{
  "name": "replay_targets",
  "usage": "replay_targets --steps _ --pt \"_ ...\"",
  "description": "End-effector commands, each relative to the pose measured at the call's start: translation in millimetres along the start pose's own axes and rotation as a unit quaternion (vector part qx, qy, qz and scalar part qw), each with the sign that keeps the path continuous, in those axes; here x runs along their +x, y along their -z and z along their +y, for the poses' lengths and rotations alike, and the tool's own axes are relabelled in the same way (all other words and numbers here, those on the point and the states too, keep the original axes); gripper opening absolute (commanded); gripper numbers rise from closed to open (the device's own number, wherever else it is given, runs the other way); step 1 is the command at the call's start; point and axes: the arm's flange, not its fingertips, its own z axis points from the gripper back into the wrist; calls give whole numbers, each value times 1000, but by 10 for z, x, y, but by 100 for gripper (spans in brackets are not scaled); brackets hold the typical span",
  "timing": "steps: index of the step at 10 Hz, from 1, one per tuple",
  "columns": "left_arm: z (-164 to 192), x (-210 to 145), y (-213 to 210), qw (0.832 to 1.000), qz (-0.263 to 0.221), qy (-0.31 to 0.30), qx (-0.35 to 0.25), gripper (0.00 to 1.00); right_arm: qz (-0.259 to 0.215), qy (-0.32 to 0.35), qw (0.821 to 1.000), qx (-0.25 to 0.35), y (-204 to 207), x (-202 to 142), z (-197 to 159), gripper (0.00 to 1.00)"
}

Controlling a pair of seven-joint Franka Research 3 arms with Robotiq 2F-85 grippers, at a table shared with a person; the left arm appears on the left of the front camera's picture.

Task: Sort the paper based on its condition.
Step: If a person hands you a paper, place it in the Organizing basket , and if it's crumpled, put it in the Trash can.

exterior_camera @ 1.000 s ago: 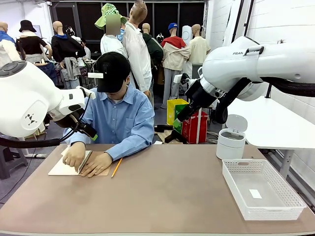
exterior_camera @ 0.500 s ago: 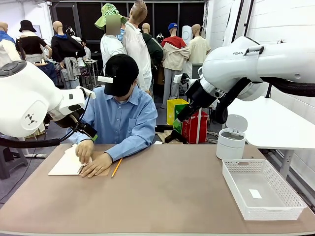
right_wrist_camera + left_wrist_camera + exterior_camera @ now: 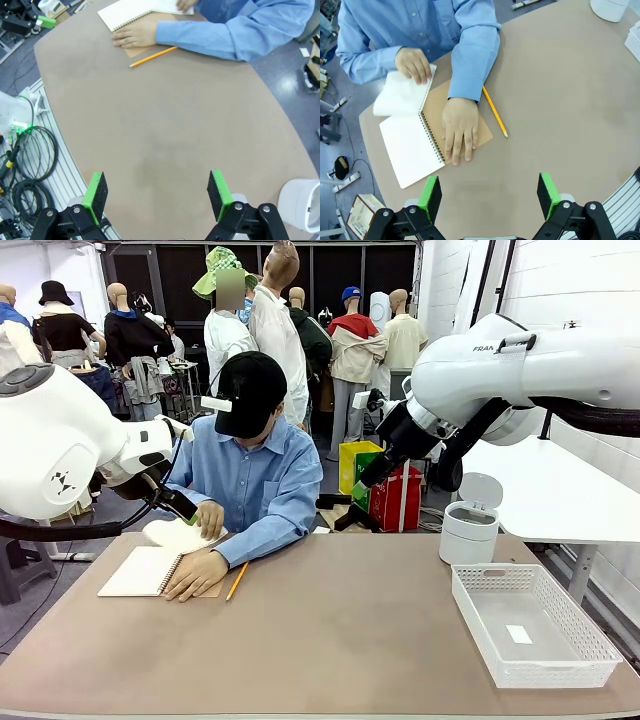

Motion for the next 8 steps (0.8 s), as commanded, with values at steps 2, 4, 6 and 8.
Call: replay_targets --steps 2,4,6,8 --pt "3 -6 0 1000 3 0 -1 100 2 2 1000 2 6 -9 1 100" --pt "3 -6 0 1000 3 0 -1 100 2 2 1000 2 6 -9 1 100" --pt "3 -6 0 1000 3 0 -1 100 2 2 1000 2 6 -9 1 100" --pt "3 -6 0 1000 3 0 -1 100 2 2 1000 2 6 -9 1 100"
